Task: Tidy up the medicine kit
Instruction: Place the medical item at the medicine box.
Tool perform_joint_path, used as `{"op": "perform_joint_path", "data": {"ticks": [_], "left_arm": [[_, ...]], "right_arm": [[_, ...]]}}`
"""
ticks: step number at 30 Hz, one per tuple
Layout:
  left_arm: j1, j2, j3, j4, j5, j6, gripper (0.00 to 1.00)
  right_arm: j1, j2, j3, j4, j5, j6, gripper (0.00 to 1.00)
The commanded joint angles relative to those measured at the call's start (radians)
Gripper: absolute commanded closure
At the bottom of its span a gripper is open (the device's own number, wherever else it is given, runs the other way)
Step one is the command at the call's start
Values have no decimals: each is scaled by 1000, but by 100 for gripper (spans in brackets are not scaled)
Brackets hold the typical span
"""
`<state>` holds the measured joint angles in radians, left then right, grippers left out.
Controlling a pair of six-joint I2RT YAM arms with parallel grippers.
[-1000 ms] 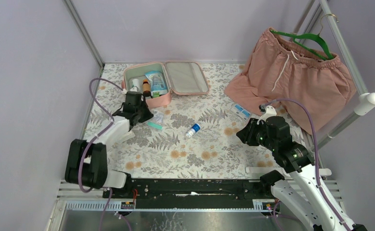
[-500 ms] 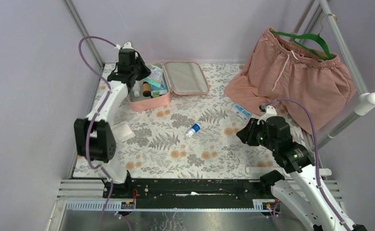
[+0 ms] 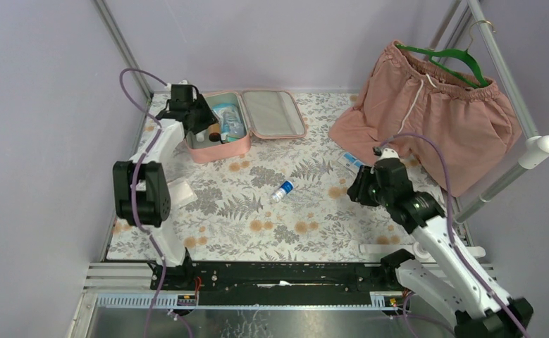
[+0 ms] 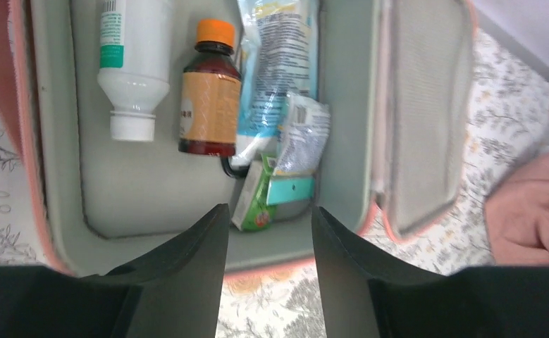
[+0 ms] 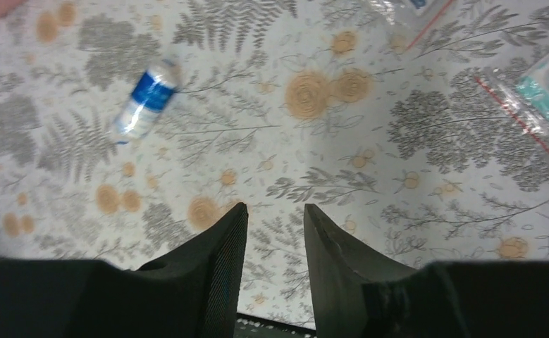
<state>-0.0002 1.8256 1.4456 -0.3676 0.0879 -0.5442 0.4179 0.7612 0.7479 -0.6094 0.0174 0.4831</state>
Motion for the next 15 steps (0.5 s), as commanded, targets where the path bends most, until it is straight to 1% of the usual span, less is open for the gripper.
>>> {"op": "perform_joint_path", "data": {"ticks": [1,3,5,9,13,15], "left_arm": [[-1,-184,-73,-6,66,-13,44],[-1,-276,-129,-6,110,-20,43],[-1,-353,-221,-1,136,-24,43],[-1,-458,-336,-2,159,12,42],[-1,-504,-393,-35,129,63,42],[-1,-518,-422,-39,120,76,42]], "right_arm": [[-3,168,77,59,155,-41,56],[-8,267,115,91,228,-77,53],[-23,376,161,126,265,-117,50],[-54,588,266,159,243,-166,42],[-79,758,348,212,190,-198,31],[-91,861,414,209,189,-209,29]]}}
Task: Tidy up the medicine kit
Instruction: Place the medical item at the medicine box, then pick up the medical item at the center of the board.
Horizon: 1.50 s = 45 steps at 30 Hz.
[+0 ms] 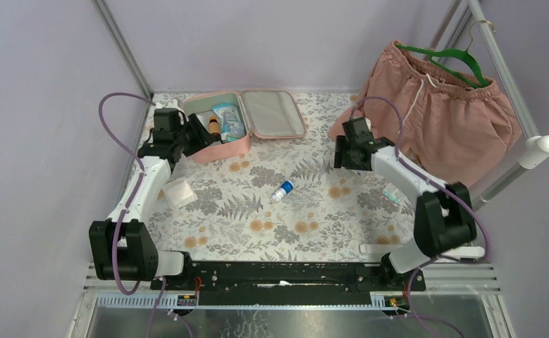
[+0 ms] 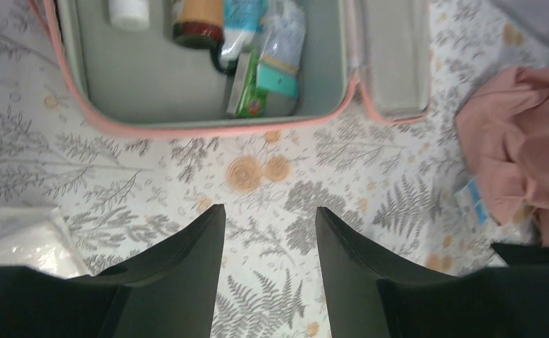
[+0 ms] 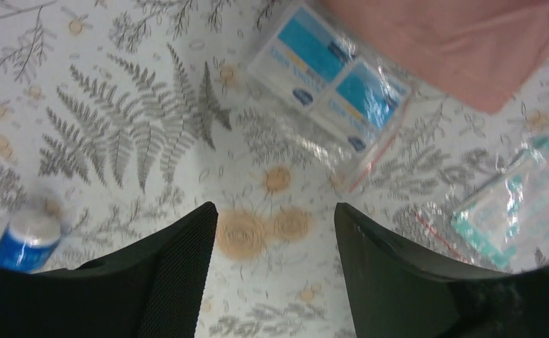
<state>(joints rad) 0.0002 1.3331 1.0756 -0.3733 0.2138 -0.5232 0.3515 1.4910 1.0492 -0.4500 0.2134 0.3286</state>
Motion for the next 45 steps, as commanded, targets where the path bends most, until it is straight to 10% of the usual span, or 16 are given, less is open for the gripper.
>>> {"op": "perform_joint_path", "data": {"ticks": [1,24,36,45], "left_arm": [[-2,-31,-66,-30,-7,61,42],[-2,-32,-114,-5,6,73,43],[-2,-26,-110,-8,12,72,43],[-2,-26,-111,-6,39,71,42]], "right_arm": [[-34,174,147,44,-10,-60,29],[-42,589,439,-84,84,-123,54],[-42,521,395,-73,84,-125,94],[-16,327,389,-67,-128,-82,100]]}}
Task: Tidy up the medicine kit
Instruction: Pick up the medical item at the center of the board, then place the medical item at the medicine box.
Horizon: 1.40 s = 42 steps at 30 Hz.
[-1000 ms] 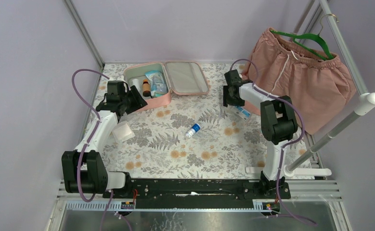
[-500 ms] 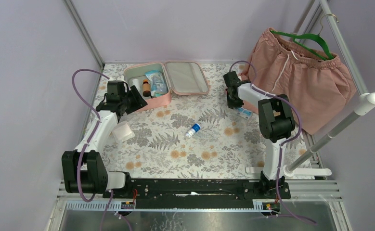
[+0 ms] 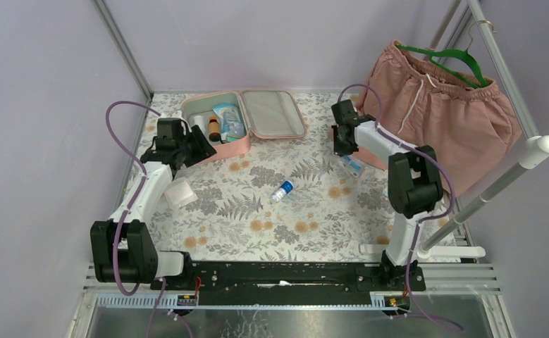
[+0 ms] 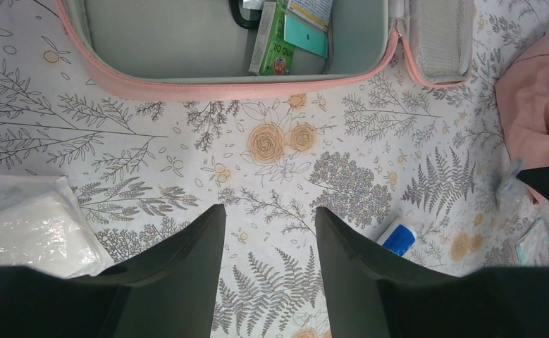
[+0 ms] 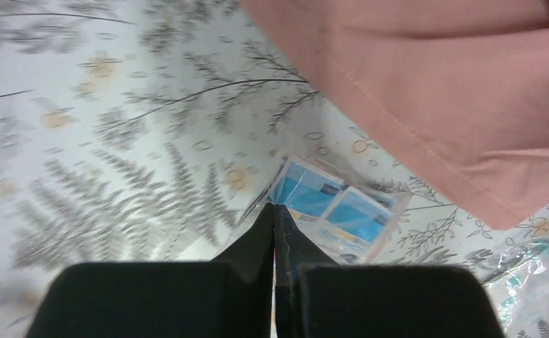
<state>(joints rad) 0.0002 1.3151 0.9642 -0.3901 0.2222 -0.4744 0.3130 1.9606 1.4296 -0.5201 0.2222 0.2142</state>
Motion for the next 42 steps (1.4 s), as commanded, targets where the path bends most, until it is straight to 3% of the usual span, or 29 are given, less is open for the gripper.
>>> {"op": "perform_joint_path", "data": {"ticks": [1,7,11,17,23,28,38,42], "left_arm": [[-1,-8,0,18,54,24,42],[-22,-84,-59,138,299,16,38],[-183,-196,-96,241,316,4,36],[-501,-354,-198,423,-33,-33,28],[-607,-357,-213,474,-56,13,23],[-719,-293,-173,459,-204,112,21],[-810,-180,-107,468,-272,150,20],[-813,-116,-43,398,-313,190,33]], "right_arm": [[34,-165,6,10,-177,38,100],[102,-308,-58,119,-408,162,100],[112,-409,-161,341,-553,410,100],[145,-518,-253,510,-511,810,100],[157,-581,-329,602,-514,1068,100],[188,-602,-323,596,-524,1104,100],[195,-638,-347,626,-557,1140,100],[194,-652,-347,615,-557,1134,100]]}}
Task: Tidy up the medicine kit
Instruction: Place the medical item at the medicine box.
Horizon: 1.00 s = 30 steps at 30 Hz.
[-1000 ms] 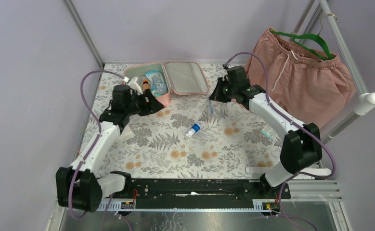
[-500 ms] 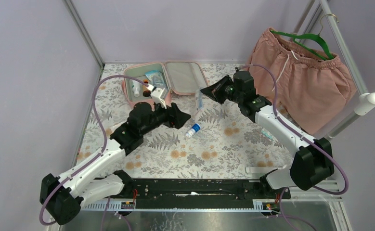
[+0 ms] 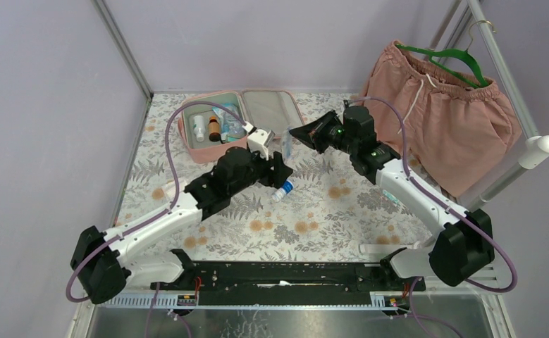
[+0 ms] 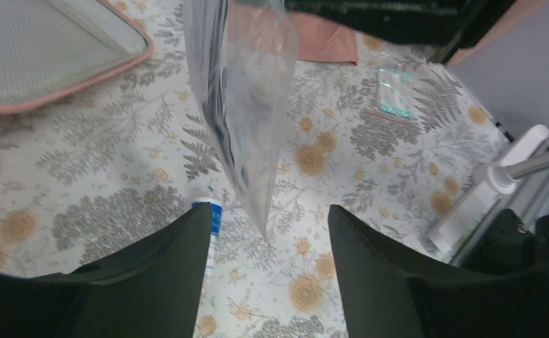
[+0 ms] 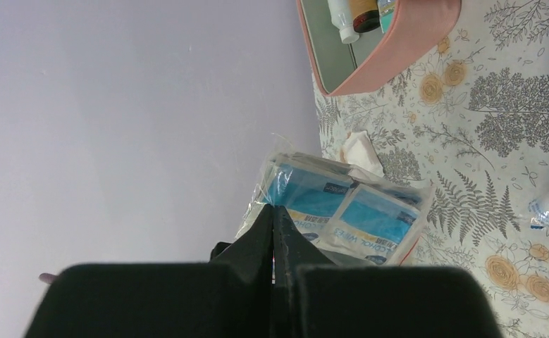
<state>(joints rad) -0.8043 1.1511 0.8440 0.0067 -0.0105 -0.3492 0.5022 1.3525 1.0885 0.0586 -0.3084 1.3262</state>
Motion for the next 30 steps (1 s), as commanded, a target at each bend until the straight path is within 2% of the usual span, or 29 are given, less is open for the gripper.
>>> {"op": "perform_joint_path", "data": {"ticks": [1,5,9,10,13,15,18,20,22,26,30], "left_arm": [[-9,66,101,-35,-100,66,36],[-9,133,181,-125,-131,71,51],[-9,160,202,-131,-86,74,74],[-9,160,201,-131,-79,70,78],[-9,151,197,-135,-76,63,81],[-8,137,191,-145,-85,60,88],[-8,109,181,-155,-117,59,99],[-7,90,177,-166,-130,63,100],[-7,77,173,-185,-159,66,100],[43,53,158,-215,-215,68,100],[282,144,232,-304,-127,21,100]], "right_arm": [[6,-49,-8,34,-27,22,100],[6,-61,-15,33,-37,19,100],[6,-74,-19,30,-30,18,100],[5,-77,-19,28,-25,17,100],[5,-82,-19,24,-13,8,100],[5,-84,-13,15,0,-12,98],[4,-88,21,-45,49,-83,79],[-7,-93,50,-108,83,-136,65],[-39,-111,61,-116,73,-167,55],[-108,-186,95,-222,118,-277,44],[-123,-277,68,-317,190,-410,40]]}}
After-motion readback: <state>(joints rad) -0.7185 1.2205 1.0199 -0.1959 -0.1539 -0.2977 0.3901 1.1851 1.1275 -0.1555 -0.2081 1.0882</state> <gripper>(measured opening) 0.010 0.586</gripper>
